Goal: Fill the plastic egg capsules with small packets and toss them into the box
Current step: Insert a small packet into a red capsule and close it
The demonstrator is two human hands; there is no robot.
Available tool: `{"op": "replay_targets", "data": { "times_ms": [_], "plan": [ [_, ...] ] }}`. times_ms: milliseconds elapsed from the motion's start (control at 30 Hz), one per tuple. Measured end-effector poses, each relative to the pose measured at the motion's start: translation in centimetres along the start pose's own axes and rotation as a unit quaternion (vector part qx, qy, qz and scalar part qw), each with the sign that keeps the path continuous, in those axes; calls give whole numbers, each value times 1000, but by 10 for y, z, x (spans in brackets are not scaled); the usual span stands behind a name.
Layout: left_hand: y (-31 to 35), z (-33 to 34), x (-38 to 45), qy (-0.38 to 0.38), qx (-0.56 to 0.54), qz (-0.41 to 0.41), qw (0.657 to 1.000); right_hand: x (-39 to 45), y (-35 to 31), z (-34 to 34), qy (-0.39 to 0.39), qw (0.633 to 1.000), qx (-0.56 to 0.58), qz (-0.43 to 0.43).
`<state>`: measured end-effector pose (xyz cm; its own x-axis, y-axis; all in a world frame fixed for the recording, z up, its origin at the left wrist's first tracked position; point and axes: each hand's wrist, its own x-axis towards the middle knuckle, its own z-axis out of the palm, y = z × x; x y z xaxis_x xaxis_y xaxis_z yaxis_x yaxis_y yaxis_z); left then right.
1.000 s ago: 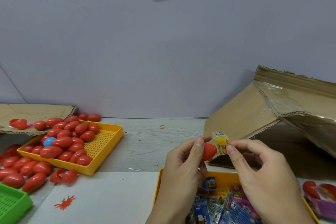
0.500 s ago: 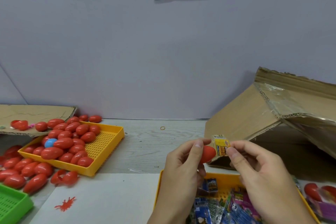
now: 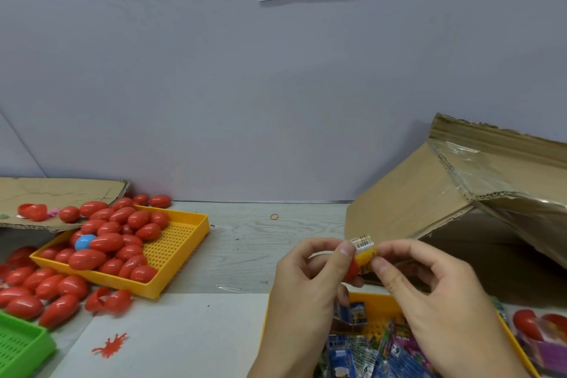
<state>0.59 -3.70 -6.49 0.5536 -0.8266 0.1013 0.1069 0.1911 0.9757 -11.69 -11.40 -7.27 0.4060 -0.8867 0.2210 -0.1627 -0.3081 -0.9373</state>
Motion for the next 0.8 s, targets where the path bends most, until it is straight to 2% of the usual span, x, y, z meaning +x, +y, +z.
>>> {"op": "replay_targets", "data": {
  "times_ms": [600,800],
  "plan": [
    [0,0,0,-15,68,36,997,-4,-15,-2,-4,999,47,15],
    [-4,0,-1,-28,127,48,990,-3,-17,-2,7,997,66,28]
  ]
}}
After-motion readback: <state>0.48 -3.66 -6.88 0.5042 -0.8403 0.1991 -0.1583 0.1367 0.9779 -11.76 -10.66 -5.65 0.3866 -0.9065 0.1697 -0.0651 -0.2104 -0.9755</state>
